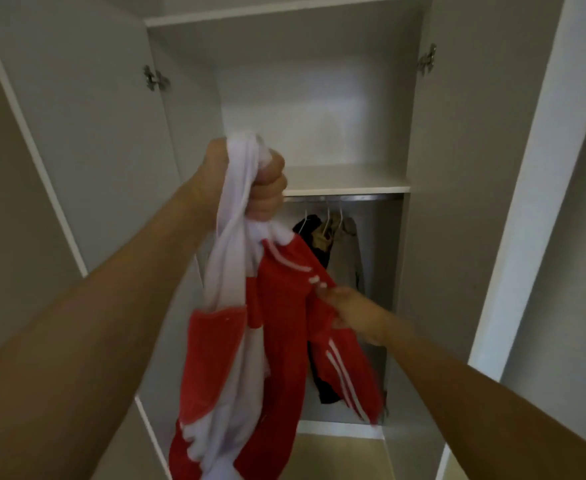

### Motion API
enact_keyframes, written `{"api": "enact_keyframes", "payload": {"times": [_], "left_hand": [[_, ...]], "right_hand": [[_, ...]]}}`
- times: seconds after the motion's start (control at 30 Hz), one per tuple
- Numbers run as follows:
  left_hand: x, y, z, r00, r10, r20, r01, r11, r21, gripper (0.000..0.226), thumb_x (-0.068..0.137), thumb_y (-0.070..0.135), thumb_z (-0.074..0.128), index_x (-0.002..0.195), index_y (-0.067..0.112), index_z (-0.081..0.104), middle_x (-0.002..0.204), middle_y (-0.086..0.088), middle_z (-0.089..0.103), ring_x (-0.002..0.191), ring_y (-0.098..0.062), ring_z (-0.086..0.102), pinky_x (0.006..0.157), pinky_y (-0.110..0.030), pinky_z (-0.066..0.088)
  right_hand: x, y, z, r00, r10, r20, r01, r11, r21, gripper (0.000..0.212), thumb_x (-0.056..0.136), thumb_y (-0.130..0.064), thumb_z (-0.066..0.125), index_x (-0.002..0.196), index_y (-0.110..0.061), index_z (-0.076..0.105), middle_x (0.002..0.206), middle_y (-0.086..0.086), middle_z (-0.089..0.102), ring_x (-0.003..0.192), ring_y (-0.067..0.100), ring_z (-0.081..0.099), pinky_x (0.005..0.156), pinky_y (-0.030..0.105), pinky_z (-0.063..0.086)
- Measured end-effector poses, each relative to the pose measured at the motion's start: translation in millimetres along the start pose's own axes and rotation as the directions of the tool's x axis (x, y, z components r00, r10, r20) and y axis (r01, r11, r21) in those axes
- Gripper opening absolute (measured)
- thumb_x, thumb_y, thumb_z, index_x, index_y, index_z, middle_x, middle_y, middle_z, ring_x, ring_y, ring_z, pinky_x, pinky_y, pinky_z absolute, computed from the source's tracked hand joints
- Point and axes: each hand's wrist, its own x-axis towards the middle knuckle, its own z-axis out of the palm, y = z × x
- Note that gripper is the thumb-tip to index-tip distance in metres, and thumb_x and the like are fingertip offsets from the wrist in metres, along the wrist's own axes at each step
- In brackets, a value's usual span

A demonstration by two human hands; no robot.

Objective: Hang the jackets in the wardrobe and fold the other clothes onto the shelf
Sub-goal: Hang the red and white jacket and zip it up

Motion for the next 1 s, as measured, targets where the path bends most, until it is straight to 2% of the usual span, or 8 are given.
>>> {"api": "enact_keyframes", "payload": {"times": [0.07,0.2,0.3,0.43,0.53,0.6,0.73,1.0], "left_hand": [[-10,-12,-35,0.977,-0.025,-0.212,0.115,0.899,0.423,0.046,0.09,0.017,0.031,0.052,0.023,0.056,0.054,0.003,0.046,0.046,-0.007,0.043,0.039,-0.021,0.035],[-35,-30,-59,0.995,0.034,-0.096,0.094,0.037,0.995,0.042,0.072,0.039,0.038,0.098,0.013,0.059,0.09,-0.01,0.063,0.083,-0.024,0.057,0.077,-0.036,0.049],[-50,-39,-53,0.999,-0.013,0.031,-0.033,-0.511,0.859,0.061,0.066,0.053,0.035,0.127,0.044,0.042,0.088,0.005,0.063,0.079,-0.019,0.059,0.067,-0.028,0.041],[-55,-52,-63,0.972,-0.233,-0.009,-0.173,-0.748,0.64,0.067,0.078,0.047,0.044,0.144,0.041,0.035,0.115,0.001,0.059,0.106,-0.023,0.058,0.094,-0.035,0.044],[-53,-65,-64,0.974,-0.156,0.167,-0.21,-0.9,0.382,0.019,0.077,0.028,0.061,0.09,0.029,0.075,0.079,0.005,0.069,0.073,-0.014,0.066,0.073,-0.027,0.052],[-45,-67,-62,0.952,-0.128,0.277,-0.231,-0.896,0.38,0.007,0.063,0.025,0.074,0.058,0.026,0.068,0.057,0.008,0.062,0.052,-0.011,0.06,0.056,-0.023,0.049],[-23,-48,-53,0.933,-0.003,0.361,-0.245,-0.74,0.626,0.016,0.074,0.012,0.061,0.087,0.02,0.069,0.077,-0.001,0.065,0.064,-0.023,0.064,0.055,-0.029,0.048],[15,-30,-42,0.876,0.474,-0.088,-0.075,0.313,0.947,0.018,0.091,0.0,0.051,0.104,-0.003,0.063,0.103,-0.019,0.066,0.096,-0.031,0.062,0.083,-0.028,0.049]], "right_hand": [[2,-28,-5,0.995,-0.057,-0.087,0.059,0.998,0.021,0.052,0.101,-0.039,0.042,0.12,0.005,0.059,0.118,0.031,0.061,0.109,0.045,0.059,0.098,0.049,0.048],[14,-80,1,0.986,-0.142,-0.087,0.148,0.987,0.06,0.033,0.099,-0.037,0.047,0.1,-0.011,0.068,0.09,0.006,0.074,0.083,0.018,0.07,0.062,0.028,0.057],[21,-97,7,0.98,-0.173,-0.1,0.177,0.983,0.037,0.029,0.099,-0.037,0.049,0.097,-0.015,0.068,0.082,0.002,0.074,0.074,0.014,0.071,0.056,0.026,0.056],[20,-105,-4,0.97,-0.191,-0.152,0.196,0.981,0.014,0.03,0.099,-0.035,0.048,0.1,-0.012,0.066,0.089,0.009,0.071,0.076,0.02,0.069,0.052,0.028,0.056],[19,-108,-14,0.956,-0.2,-0.214,0.21,0.977,0.022,0.032,0.101,-0.035,0.045,0.107,-0.009,0.064,0.091,0.01,0.069,0.078,0.021,0.066,0.049,0.026,0.054],[21,-109,-19,0.94,-0.185,-0.285,0.204,0.978,0.037,0.032,0.101,-0.034,0.044,0.102,-0.009,0.064,0.09,0.011,0.068,0.081,0.025,0.065,0.047,0.026,0.054],[24,-80,-16,0.711,-0.423,-0.562,0.272,0.902,-0.335,0.016,0.096,-0.017,0.053,0.107,-0.006,0.059,0.103,0.008,0.058,0.095,0.025,0.059,0.085,0.039,0.054],[-29,12,44,0.513,-0.811,-0.282,0.415,0.522,-0.746,0.031,0.092,-0.031,0.039,0.099,-0.016,0.065,0.102,0.002,0.057,0.096,0.013,0.047,0.089,0.031,0.037]]}}
